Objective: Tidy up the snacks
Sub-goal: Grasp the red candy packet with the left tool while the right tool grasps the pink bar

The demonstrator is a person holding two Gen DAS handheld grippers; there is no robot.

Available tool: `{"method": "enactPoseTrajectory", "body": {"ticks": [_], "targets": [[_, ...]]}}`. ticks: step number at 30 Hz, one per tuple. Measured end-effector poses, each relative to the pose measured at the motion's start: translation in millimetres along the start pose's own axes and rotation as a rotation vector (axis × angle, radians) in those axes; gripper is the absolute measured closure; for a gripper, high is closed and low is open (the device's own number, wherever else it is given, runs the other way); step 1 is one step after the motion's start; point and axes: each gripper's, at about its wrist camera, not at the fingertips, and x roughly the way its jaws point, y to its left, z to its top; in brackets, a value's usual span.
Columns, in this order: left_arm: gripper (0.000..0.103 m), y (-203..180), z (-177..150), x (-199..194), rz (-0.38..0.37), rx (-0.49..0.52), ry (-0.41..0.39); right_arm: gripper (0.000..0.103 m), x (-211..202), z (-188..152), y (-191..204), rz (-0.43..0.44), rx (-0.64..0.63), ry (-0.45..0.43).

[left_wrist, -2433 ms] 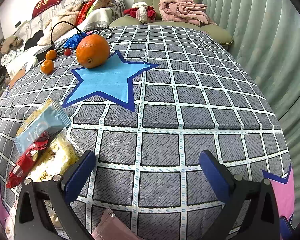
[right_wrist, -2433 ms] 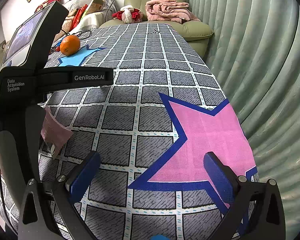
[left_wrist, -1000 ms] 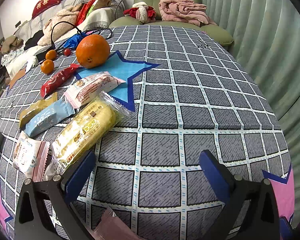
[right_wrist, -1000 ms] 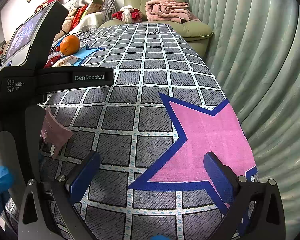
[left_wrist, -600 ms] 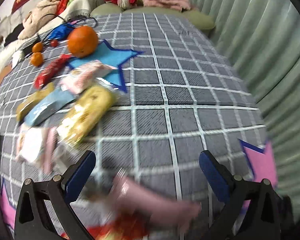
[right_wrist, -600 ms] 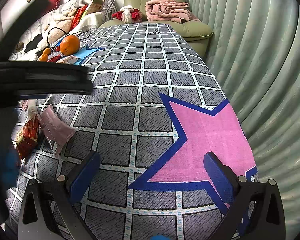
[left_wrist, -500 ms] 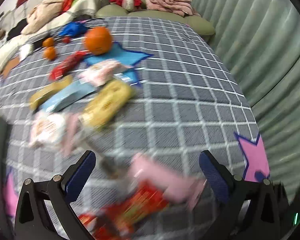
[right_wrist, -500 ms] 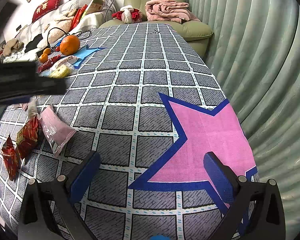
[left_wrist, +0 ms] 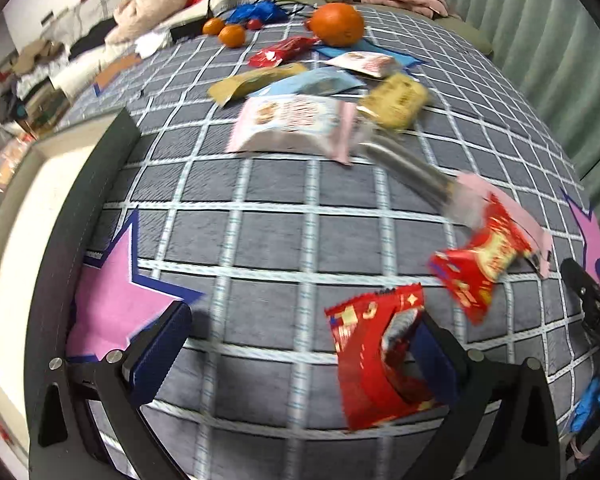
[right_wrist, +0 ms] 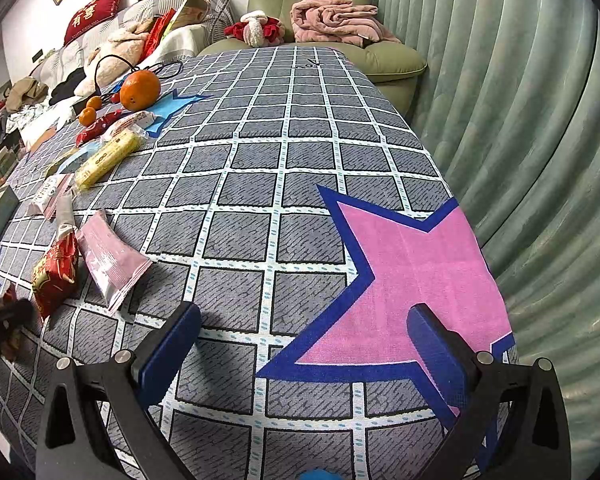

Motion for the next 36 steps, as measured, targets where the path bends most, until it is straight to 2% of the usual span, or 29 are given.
{"method": "enactPoseTrajectory", "body": {"ticks": [5,8,10,13,15,17,22,23,24,26,31,32,34,35,36], "targets": [[0.0,16.2,1.3,-0.5,-0.006,0.014,0.003,0.0,0.2,0.0,-0.1,0.001,-0.001,0.001],[0.0,15.5,-3.9,-1.2,-0.001,-0.006,-0.023,0.0,-0.9,-0.7,-0.4,0.004,-0.006,0.009],[0.0,15.2,-7.6,-0.6,0.003,-0.01,-0.067,0.0,0.0,1.6,0.4,0.02,-0.025,0.031],[0.0,14.8,-12.4,-2.4,-0.001,-0.001,-0.101,0.0,-1.5,10.9,12.7,0.116,-0.111,0.121],[0.0,14.0,-9.9,-1.9,-0.008,0.01,-0.103,0.0,-12.9,20.2,30.1,0.176,-0.186,0.091],[0.0,13.9,-7.9,-1.5,-0.01,0.015,-0.097,0.0,-15.4,28.1,49.5,0.176,-0.269,0.074],[0.0,11.5,-11.7,-4.6,-0.023,0.043,-0.069,0.0,16.3,41.1,97.6,0.156,-0.47,0.153],[0.0,10.9,-13.3,-5.1,-0.026,0.049,-0.069,0.0,18.9,44.8,101.4,0.181,-0.483,0.146],[0.0,10.0,-15.0,-5.7,-0.029,0.056,-0.071,0.0,22.8,47.6,103.2,0.187,-0.488,0.163],[0.0,8.3,-17.0,-6.3,-0.031,0.061,-0.079,0.0,34.5,55.2,103.0,0.252,-0.44,0.219],[0.001,2.8,-16.0,-6.2,-0.033,0.076,-0.056,0.0,42.0,64.6,111.7,0.227,-0.398,0.218],[0.002,1.4,-15.7,-6.8,-0.035,0.081,-0.05,0.0,41.9,65.1,118.1,0.218,-0.394,0.223],[0.017,-2.2,-15.6,-10.7,-0.054,0.102,-0.051,0.006,38.2,62.9,122.8,0.217,-0.398,0.22],[0.023,-4.9,-16.4,-14.0,-0.062,0.119,-0.06,0.015,34.3,61.4,124.7,0.223,-0.4,0.211],[0.042,-6.3,-16.9,-16.2,-0.065,0.129,-0.069,0.029,31.0,59.9,125.7,0.225,-0.4,0.207]]}}
